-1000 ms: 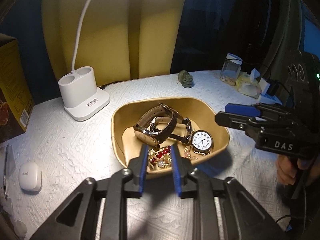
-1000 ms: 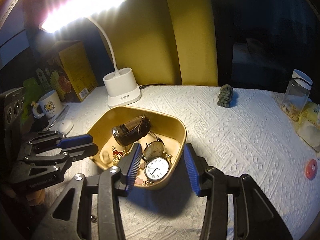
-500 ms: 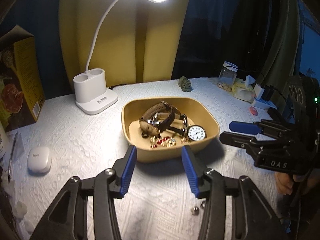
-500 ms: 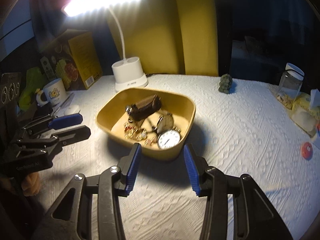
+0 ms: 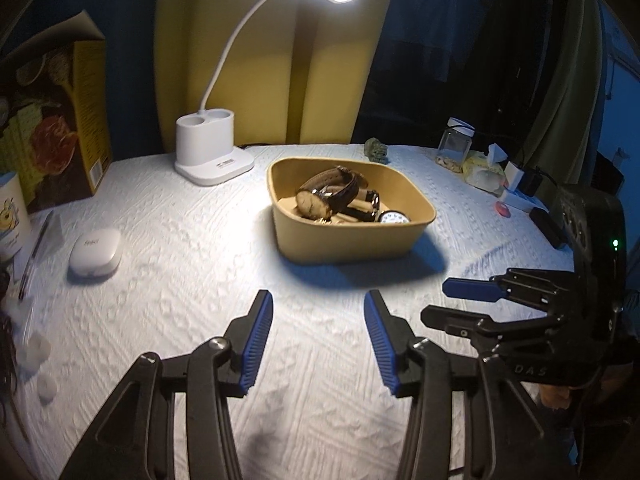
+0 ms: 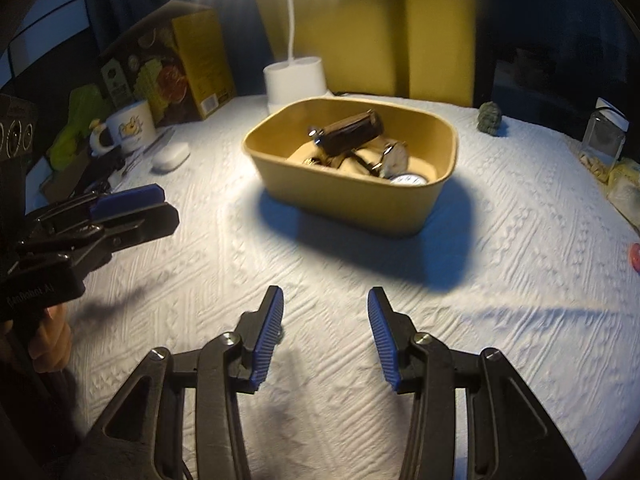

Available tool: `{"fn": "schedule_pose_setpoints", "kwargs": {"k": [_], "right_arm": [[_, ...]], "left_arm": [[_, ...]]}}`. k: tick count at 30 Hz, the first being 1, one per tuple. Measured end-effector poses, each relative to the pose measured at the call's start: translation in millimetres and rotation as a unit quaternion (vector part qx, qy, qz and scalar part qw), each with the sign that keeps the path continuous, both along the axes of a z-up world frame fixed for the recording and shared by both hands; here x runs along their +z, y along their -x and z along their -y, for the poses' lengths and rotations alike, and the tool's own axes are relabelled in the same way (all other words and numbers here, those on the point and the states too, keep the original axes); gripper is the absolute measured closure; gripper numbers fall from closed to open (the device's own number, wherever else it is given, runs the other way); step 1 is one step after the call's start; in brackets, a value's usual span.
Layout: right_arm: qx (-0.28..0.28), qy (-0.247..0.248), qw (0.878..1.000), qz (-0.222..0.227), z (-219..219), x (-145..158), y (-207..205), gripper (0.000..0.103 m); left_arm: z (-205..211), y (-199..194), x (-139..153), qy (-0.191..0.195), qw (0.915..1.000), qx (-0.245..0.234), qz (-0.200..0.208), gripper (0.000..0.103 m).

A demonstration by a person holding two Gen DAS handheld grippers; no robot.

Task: Organize jewelry
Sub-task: 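Grasp the silver ring with the right tool while the left tool grasps a small silver charm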

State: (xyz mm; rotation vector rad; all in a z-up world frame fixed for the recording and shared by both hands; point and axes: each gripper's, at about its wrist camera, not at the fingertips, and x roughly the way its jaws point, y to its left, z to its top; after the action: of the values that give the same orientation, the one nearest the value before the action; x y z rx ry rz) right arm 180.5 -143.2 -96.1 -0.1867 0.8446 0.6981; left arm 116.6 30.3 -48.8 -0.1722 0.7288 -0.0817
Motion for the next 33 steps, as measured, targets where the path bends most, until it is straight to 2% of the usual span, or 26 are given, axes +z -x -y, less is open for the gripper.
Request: {"fn": "schedule_pose_setpoints", "kwargs": {"k": [5, 10, 12, 15, 25, 33], "right_arm": [[0.018, 0.016, 1.000, -0.004, -13, -11, 12, 0.063], [0.025, 0.040, 0.999, 0.013, -23, -17, 20, 0.076], [0.025, 0.045, 0.998, 0.018, -24, -17, 21, 0.087], [0.028, 0.049, 0.998, 0.022, -26, -17, 21, 0.091], [0.021, 0.035, 0.999, 0.020, -17, -11, 16, 0.091], [0.000, 0.016, 1.000, 0.018, 9, -6, 6, 0.091]], "left_arm": [[-7, 12, -9, 0.007, 0.9999, 0.010, -0.004, 0.056], [-12, 20, -17, 0.012, 0.9997, 0.016, -0.011, 0.056], [-13, 22, -18, 0.016, 0.9997, 0.017, -0.011, 0.056], [-15, 23, -19, 0.017, 0.9996, 0.018, -0.010, 0.056], [-9, 19, -21, 0.013, 0.9997, 0.010, -0.020, 0.056], [16, 7, -25, 0.002, 0.9993, -0.010, -0.036, 0.056]]}}
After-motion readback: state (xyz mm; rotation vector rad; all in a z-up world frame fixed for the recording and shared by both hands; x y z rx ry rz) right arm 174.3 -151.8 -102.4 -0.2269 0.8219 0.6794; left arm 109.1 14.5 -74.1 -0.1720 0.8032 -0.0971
